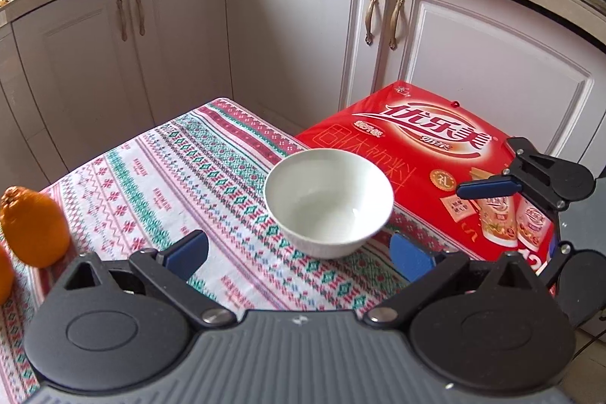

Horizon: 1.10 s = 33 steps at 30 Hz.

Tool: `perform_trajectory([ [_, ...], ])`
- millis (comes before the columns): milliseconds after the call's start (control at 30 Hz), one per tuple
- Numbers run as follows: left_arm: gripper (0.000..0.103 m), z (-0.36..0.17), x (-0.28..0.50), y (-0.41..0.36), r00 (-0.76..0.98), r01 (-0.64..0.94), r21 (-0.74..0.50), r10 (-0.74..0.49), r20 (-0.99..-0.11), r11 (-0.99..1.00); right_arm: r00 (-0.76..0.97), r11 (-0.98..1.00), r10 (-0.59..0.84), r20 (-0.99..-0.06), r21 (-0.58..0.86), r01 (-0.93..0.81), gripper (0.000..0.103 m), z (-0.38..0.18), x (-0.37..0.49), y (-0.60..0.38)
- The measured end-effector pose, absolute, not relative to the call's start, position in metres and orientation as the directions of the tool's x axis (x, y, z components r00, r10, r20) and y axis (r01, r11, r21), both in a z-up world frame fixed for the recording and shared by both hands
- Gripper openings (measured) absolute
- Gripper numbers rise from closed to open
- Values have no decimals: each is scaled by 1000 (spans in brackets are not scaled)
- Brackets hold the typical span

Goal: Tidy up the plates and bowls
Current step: 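Move the left tool to the white bowl by the red box and grasp its rim, then lift the white bowl with the left tool and carry it over the bowl stack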

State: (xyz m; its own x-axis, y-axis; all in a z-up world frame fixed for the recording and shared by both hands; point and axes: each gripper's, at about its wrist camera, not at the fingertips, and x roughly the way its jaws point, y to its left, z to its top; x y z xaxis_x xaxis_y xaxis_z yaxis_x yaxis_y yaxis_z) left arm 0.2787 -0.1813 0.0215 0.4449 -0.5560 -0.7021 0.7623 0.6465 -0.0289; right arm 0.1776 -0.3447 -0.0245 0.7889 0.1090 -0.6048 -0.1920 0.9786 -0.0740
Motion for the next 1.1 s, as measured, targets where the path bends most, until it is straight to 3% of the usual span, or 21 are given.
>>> perform_trajectory([
  [267,98,3,313,-211,405,769,-53,-551,-730,637,774,972,142,-617,-62,-228,103,-38,213,-356],
  [533,83,-13,329,-231,352,783,-81,-546,-760,616,767,963,166,-620,-65,-261,102,-47,232,-355],
  [900,70,-21,341,-247,306,795,-111,-554,-774,596,764,959,205,-611,-30,-281,88,-48,247,-359],
  [1100,67,-23,343,-248,293,799,-122,-558,-776,589,769,958,218,-601,-18,-286,88,-47,249,-360],
])
